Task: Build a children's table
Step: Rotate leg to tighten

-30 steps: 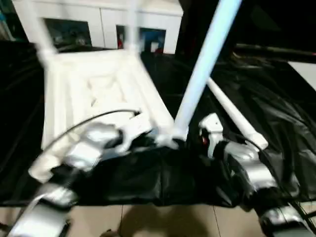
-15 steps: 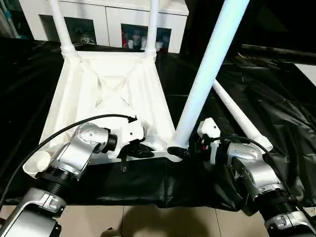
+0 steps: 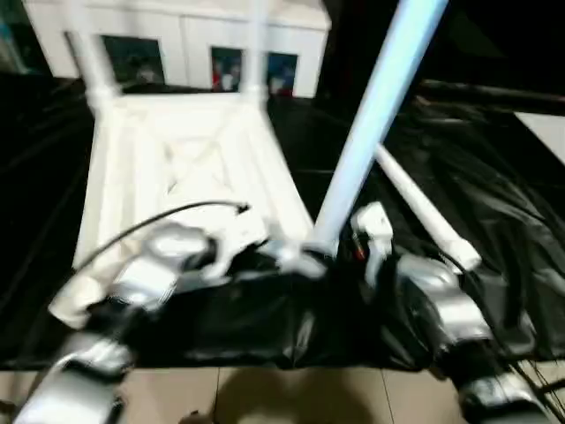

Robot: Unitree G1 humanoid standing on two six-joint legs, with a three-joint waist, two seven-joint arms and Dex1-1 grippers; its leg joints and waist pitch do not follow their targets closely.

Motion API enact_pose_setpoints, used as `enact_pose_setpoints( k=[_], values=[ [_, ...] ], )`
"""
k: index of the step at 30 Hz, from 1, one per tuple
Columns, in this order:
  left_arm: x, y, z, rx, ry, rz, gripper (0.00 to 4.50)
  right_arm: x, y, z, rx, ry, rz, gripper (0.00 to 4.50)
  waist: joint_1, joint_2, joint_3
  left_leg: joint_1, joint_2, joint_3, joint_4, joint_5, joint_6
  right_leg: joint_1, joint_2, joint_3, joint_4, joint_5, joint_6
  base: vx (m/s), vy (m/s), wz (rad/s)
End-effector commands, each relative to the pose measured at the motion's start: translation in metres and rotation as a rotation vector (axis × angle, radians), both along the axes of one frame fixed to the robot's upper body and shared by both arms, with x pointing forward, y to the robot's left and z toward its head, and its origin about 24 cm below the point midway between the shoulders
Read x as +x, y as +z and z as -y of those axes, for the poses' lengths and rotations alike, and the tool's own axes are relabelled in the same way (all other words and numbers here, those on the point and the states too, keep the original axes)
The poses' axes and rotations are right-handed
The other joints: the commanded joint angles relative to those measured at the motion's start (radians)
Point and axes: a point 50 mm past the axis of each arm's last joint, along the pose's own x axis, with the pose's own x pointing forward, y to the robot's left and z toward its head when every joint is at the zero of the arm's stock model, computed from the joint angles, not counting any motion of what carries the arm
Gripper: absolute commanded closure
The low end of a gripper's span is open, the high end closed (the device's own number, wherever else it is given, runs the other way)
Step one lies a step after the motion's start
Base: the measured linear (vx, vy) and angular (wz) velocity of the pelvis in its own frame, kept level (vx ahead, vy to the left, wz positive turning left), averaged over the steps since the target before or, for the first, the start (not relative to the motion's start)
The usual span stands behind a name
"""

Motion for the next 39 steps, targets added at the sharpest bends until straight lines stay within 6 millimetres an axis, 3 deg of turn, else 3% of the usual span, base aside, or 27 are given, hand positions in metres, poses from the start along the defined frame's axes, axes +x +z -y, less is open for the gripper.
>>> enact_pose_setpoints(
  k=[1,5,8,11,12,13,15,17,19,22,26,30,33,34,39],
  values=[
    [0.004,-0.003,0.017,-0.055,0.073,-0.003,4.5,0.002,-0.018,0.003,-0.045,-0.149,-0.099,1.8,-0.001,-0.002,-0.058,0.001,0.021,-0.001,-0.064,-0.207,0.016,0.044,-0.071,0.054,-0.089,-0.369,-0.13,0.0,0.0,0.0],
    [0.015,-0.005,0.033,-0.055,0.242,0.003,4.5,0.015,-0.022,-0.003,-0.029,-0.375,-0.168,1.8,-0.011,0.003,-0.061,0.001,0.021,-0.002,-0.063,-0.208,0.004,0.044,-0.069,0.054,-0.085,-0.34,-0.134,0.0,0.0,0.0],
    [0.021,-0.006,0.045,-0.048,0.322,0.022,4.5,0.021,-0.019,-0.014,-0.052,-0.414,-0.152,1.8,-0.009,0.002,-0.066,0.0,0.017,0.001,-0.059,-0.172,0.02,0.046,-0.064,0.057,-0.075,-0.228,-0.153,0.0,0.0,0.0],
    [0.021,-0.006,0.05,-0.047,0.316,0.022,4.5,0.022,-0.017,-0.022,-0.037,-0.387,-0.137,1.8,-0.006,-0.001,-0.069,-0.005,0.015,0.004,-0.054,-0.117,0.057,0.052,-0.061,0.059,-0.061,-0.103,-0.184,0.0,0.0,0.0],
    [0.02,-0.005,0.051,-0.046,0.295,0.027,4.5,0.021,-0.014,-0.026,0.011,-0.341,-0.135,1.45,-0.006,-0.002,-0.069,-0.008,0.014,0.004,-0.053,-0.097,0.071,0.055,-0.058,0.058,-0.058,-0.072,-0.188,0.0,0.0,0.0],
    [0.02,-0.005,0.05,-0.045,0.289,0.026,4.5,0.021,-0.013,-0.026,0.024,-0.328,-0.128,1.45,-0.005,-0.003,-0.069,-0.008,0.015,0.005,-0.052,-0.093,0.085,0.056,-0.06,0.059,-0.058,-0.063,-0.192,0.0,0.0,0.0],
    [0.018,-0.004,0.046,-0.051,0.25,0.029,4.5,0.021,-0.009,-0.025,0.001,-0.283,-0.087,1.08,-0.005,-0.003,-0.066,-0.007,0.016,0.005,-0.053,-0.098,0.093,0.055,-0.062,0.059,-0.062,-0.083,-0.194,0.0,0.0,0.0],
    [0.017,-0.004,0.044,-0.052,0.226,0.035,4.5,0.02,-0.008,-0.024,-0.018,-0.262,-0.07,1.01,-0.005,-0.002,-0.061,-0.007,0.016,0.004,-0.056,-0.131,0.088,0.054,-0.063,0.058,-0.071,-0.151,-0.178,0.0,0.0,0.0],
    [0.014,-0.004,0.04,-0.063,0.182,0.025,4.5,0.019,-0.006,-0.021,-0.026,-0.202,-0.05,0.86,-0.011,-0.009,-0.057,-0.01,0.016,0.002,-0.06,-0.169,0.072,0.055,-0.065,0.058,-0.082,-0.255,-0.15,0.0,0.0,0.0],
    [0.01,-0.005,0.028,-0.053,0.12,0.009,4.5,0.013,-0.003,-0.012,-0.033,-0.063,-0.016,0.86,-0.01,-0.008,-0.055,-0.006,0.017,0.003,-0.061,-0.191,0.072,0.048,-0.065,0.061,-0.089,-0.316,-0.13,0.0,0.0,0.0],
    [-0.002,-0.003,0.013,-0.046,-0.061,-0.003,4.5,0.002,0.0,0.006,-0.095,0.088,0.036,0.86,-0.008,-0.007,-0.053,-0.006,0.023,0.001,-0.064,-0.189,0.078,0.046,-0.065,0.063,-0.086,-0.289,-0.143,0.0,0.0,0.0],
    [-0.022,0.0,-0.002,-0.044,-0.264,-0.08,4.5,-0.007,0.008,0.02,-0.059,0.202,0.039,0.86,-0.008,0.0,-0.055,-0.002,0.029,0.002,-0.064,-0.173,0.087,0.044,-0.063,0.064,-0.072,-0.198,-0.186,0.0,0.0,0.0],
    [-0.025,0.001,-0.006,-0.042,-0.281,-0.093,4.5,-0.011,0.01,0.02,-0.05,0.259,0.035,0.86,-0.006,0.002,-0.058,0.005,0.029,0.007,-0.059,-0.14,0.097,0.04,-0.058,0.065,-0.061,-0.099,-0.231,0.0,0.0,0.0],
    [-0.025,0.002,-0.007,-0.052,-0.28,-0.096,4.5,-0.013,0.011,0.02,-0.048,0.281,0.037,0.86,-0.007,0.002,-0.058,0.002,0.028,0.008,-0.059,-0.13,0.099,0.042,-0.057,0.064,-0.058,-0.08,-0.24,0.0,0.0,0.0],
    [-0.026,0.003,-0.011,-0.06,-0.288,-0.096,4.5,-0.019,0.011,0.017,-0.034,0.348,0.037,0.86,-0.003,-0.003,-0.057,-0.001,0.026,0.009,-0.058,-0.126,0.098,0.047,-0.063,0.065,-0.059,-0.093,-0.231,0.0,0.0,0.0]
  ],
)
